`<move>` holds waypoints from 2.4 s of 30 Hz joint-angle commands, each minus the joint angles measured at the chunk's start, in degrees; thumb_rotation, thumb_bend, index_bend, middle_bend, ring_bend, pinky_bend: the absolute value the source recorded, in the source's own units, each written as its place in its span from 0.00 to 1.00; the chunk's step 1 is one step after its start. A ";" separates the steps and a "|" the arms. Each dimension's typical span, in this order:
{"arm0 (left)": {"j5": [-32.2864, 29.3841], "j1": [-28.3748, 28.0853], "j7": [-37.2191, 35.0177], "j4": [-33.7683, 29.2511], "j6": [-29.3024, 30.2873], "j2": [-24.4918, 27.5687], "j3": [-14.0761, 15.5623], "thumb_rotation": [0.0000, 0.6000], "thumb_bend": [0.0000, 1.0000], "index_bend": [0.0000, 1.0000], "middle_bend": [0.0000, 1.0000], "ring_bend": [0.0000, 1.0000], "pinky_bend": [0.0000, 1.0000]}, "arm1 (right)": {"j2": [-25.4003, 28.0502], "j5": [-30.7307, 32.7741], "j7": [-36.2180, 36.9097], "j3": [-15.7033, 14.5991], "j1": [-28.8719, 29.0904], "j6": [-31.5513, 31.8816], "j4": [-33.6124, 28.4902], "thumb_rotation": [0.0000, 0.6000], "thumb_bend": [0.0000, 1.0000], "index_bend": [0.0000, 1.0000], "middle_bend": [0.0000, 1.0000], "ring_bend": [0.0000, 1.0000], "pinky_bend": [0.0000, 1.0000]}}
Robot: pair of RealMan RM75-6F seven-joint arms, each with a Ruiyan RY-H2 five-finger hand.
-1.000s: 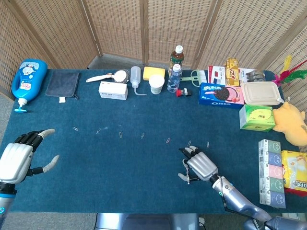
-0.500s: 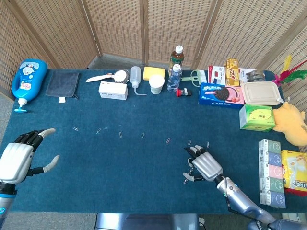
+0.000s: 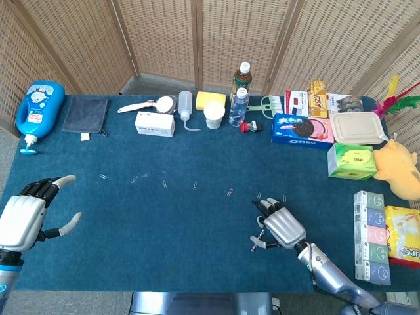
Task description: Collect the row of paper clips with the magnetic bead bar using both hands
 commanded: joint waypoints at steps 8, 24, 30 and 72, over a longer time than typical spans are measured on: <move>0.12 0.58 -0.66 0.30 0.40 0.40 0.42 0.47 0.50 0.18 0.26 0.24 0.27 | -1.30 0.37 0.20 0.00 0.28 -1.03 1.42 0.00 0.39 0.47 0.12 0.13 0.15; 0.34 0.07 -0.73 0.50 -0.02 0.03 0.08 0.48 0.50 0.17 0.26 0.24 0.27 | -0.03 0.81 -0.64 -1.77 -1.95 0.11 0.79 0.00 0.39 0.47 0.13 0.13 0.15; 0.52 -0.04 -0.79 0.50 -0.11 -0.04 0.05 0.47 0.50 0.17 0.26 0.24 0.27 | 0.49 0.79 -1.04 -2.18 -3.05 1.29 0.03 0.00 0.39 0.46 0.13 0.13 0.15; 2.33 2.12 -1.99 1.46 1.92 -0.72 1.91 0.47 0.50 0.16 0.26 0.23 0.27 | 8.12 1.21 2.84 3.96 -6.23 11.11 -8.95 0.00 0.39 0.23 0.10 0.11 0.17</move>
